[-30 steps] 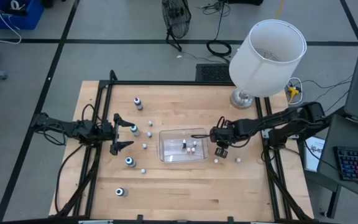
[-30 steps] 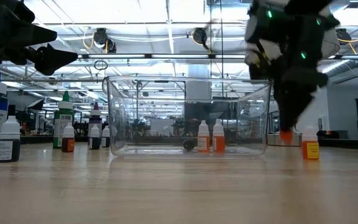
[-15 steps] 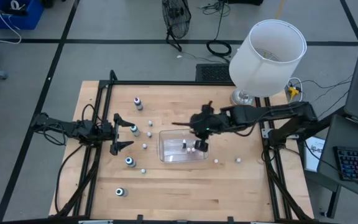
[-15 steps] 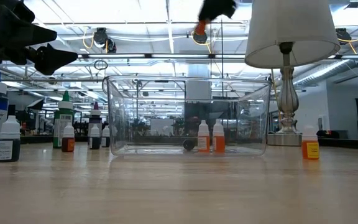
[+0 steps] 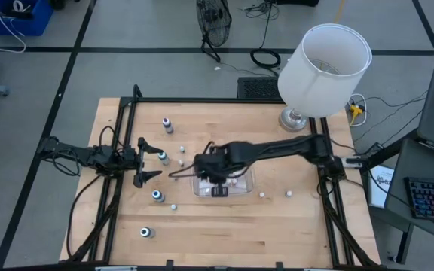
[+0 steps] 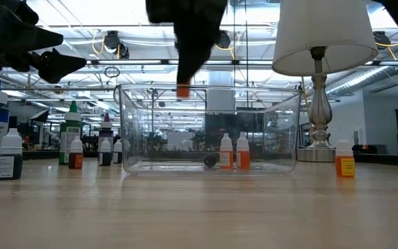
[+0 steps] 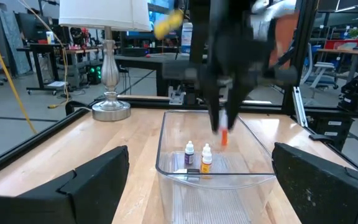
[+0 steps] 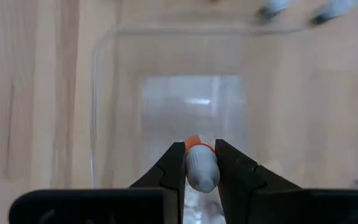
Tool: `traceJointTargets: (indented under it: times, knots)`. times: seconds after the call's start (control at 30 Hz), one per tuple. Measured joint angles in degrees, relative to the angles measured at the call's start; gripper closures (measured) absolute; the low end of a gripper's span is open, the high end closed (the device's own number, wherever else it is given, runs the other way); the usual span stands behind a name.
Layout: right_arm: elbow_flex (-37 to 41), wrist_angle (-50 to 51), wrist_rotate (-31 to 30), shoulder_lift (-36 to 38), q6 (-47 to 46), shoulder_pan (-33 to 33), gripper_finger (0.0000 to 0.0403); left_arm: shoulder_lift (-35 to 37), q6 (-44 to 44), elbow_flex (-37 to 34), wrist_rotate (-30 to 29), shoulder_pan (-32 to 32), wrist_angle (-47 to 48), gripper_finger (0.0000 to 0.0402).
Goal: Pick & Place food coloring
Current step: Put the small orange food coloring bottle into the transparent bin
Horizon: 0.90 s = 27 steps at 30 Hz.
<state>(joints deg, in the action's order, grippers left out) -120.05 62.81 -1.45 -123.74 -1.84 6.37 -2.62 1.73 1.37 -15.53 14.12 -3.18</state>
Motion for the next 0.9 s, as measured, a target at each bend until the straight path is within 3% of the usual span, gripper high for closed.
traceJointTargets:
  times: [0.33, 0.57, 0.9]
  knots:
    - [0.0, -1.1, 4.7, -9.1, 2.8, -1.9, 0.0353, 0.0, 0.0, 0.0, 0.0, 0.0, 0.0, 0.0011]
    - [1.6, -6.7, 10.1, -9.9, 3.1, -3.1, 0.0353, 0.0, 0.0, 0.0, 0.0, 0.0, 0.0, 0.0011]
    - [3.7, -8.4, 10.7, -10.0, 1.0, -4.4, 0.0342, 0.0, 0.0, 0.0, 0.0, 0.0, 0.0, 0.0011]
